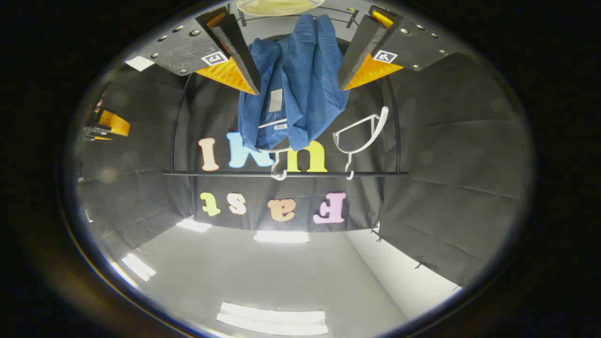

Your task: Grasp the clothes on the hanger with both hands and then place them into the laundry hamper below.

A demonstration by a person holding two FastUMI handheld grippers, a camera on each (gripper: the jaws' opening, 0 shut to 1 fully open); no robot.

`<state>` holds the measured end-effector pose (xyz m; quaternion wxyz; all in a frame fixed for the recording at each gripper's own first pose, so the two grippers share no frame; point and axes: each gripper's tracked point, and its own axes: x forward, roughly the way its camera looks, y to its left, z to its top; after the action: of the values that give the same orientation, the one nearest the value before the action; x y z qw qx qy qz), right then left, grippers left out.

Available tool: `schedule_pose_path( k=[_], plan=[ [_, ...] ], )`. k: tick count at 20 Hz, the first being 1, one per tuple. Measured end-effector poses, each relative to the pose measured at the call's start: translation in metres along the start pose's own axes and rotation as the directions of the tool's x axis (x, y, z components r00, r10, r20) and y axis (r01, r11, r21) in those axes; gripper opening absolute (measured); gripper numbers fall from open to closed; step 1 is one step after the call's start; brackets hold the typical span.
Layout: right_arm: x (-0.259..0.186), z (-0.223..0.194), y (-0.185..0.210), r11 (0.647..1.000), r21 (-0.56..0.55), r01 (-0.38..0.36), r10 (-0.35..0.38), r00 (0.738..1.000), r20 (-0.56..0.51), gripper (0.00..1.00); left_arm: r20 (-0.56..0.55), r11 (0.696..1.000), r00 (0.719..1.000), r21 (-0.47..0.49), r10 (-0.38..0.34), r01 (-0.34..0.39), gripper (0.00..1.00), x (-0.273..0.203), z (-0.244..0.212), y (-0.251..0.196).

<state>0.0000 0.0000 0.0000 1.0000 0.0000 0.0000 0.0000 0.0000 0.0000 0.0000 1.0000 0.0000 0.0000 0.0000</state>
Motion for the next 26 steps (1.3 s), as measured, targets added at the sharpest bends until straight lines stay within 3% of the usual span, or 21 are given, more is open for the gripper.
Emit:
schedule_pose_path(
  k=[8,19,26],
  plan=[
    [0.035,-0.011,-0.005,0.999,0.036,-0.014,0.015,1.0,-0.025,0.95,0.004,0.999,1.0,0.031,0.01,-0.01,0.95,0.026,0.003,-0.027],
    [0.055,-0.044,-0.009,0.996,0.063,-0.055,0.061,0.993,-0.099,0.95,-0.046,0.998,0.997,-0.003,0.056,-0.056,0.95,0.042,-0.017,-0.041],
    [0.067,-0.049,0.008,0.99,0.056,-0.128,0.134,0.983,-0.122,0.95,-0.086,0.992,0.99,-0.048,0.109,-0.113,0.95,0.055,-0.032,-0.031]
  ],
)
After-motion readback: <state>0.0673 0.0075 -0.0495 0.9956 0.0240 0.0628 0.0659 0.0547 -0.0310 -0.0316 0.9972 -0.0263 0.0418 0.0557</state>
